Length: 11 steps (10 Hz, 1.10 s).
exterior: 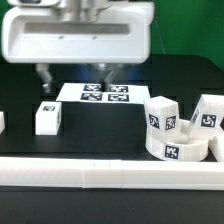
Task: Assemble stool
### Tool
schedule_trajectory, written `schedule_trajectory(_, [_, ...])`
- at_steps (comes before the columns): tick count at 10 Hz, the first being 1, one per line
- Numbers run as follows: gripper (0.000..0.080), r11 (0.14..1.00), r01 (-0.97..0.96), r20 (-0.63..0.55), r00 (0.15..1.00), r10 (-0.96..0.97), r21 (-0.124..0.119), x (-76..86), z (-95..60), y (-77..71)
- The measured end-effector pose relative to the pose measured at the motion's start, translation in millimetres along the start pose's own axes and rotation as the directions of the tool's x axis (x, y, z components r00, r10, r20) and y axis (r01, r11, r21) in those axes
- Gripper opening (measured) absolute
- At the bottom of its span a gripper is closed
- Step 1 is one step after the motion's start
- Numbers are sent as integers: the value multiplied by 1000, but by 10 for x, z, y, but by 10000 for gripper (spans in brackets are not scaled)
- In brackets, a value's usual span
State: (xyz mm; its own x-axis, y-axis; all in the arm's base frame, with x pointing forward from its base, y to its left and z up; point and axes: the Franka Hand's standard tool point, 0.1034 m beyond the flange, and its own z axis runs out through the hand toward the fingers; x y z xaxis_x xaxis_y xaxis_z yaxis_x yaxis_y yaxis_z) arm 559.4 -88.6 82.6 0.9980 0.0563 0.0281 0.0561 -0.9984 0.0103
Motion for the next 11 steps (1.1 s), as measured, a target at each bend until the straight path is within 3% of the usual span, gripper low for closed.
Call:
schedule_trajectory(2, [649, 1000, -21, 12, 1000, 21, -19, -110, 180, 310])
schedule_trajectory(5, [649, 1000, -26, 31, 999, 27, -11, -124, 194, 293])
schedule_trajectory(6, [649, 992, -125, 92, 988, 125, -6, -214, 273, 329])
schedule_trajectory(8, [649, 977, -203, 279, 936, 213, -65, -286, 365, 444])
schedule_trajectory(11, [649, 977, -208, 448, 870, 206, -45, -368, 374, 408])
